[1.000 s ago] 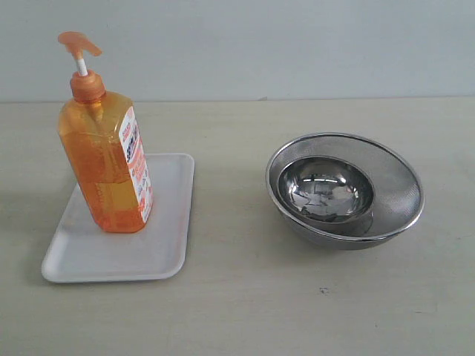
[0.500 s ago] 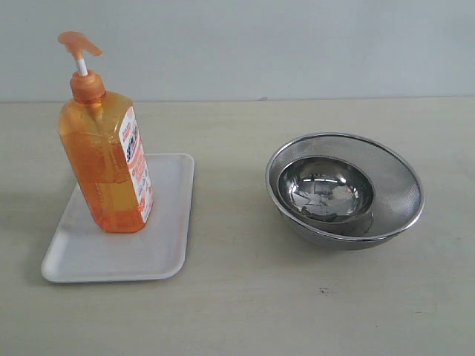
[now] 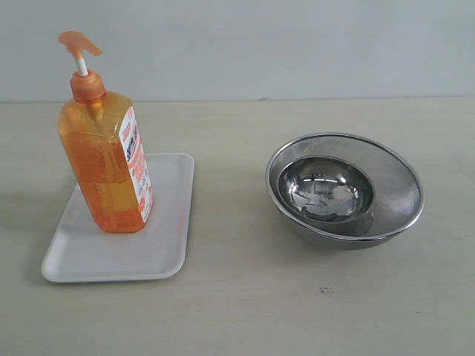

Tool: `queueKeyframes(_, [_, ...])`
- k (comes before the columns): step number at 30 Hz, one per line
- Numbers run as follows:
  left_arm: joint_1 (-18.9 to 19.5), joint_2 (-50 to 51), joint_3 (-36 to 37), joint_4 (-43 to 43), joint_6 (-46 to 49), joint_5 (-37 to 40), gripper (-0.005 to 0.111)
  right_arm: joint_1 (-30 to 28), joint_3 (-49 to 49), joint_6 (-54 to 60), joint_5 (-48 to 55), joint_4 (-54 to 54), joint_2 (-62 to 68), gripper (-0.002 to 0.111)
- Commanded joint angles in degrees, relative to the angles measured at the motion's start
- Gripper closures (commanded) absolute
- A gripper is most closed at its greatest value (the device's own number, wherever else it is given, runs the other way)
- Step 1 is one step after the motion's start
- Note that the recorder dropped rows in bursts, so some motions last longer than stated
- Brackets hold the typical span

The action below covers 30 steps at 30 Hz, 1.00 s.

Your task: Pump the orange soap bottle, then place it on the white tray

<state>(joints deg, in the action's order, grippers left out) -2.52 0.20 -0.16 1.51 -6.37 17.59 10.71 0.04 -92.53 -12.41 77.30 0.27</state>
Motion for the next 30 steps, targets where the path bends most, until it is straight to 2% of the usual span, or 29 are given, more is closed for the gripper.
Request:
queueKeyframes(1, [0.2,-0.2,0.2,0.3,-0.5,-0.1,0.102,-0.4,0.0,-0.4,-0.6,-0.5,-0.3,0.108])
queueKeyframes(12, [0.2,-0.2,0.2,0.3,-0.5,-0.1,0.102,-0.4,-2.9,-2.6,0.7,-14.8,-0.3,0.108])
queueKeyframes(18, [0.2,-0.2,0.2,0.3,-0.5,-0.2,0.102,-0.4,-6.8,-0.3,-4.1,-23.4,-0.3,0.108])
queueKeyframes(24, [0.2,-0.2,0.2,0.3,-0.5,-0.2,0.102,-0.4,-6.7,34.3,-4.5,-49.8,-0.3,0.108])
queueKeyframes(27, [0.2,-0.2,0.2,0.3,-0.5,-0.2,0.102,-0.4,-6.7,51.5,1.0,-65.2,-0.3,0.108])
queueKeyframes(28, [0.2,-0.2,0.2,0.3,-0.5,-0.2,0.102,-0.4,-6.7,65.3,3.7,-75.6,-0.3,0.108])
queueKeyframes(30, [0.2,-0.2,0.2,0.3,-0.5,-0.2,0.102,-0.4,-6.7,73.8,7.2,-81.5,-0.3,0.108])
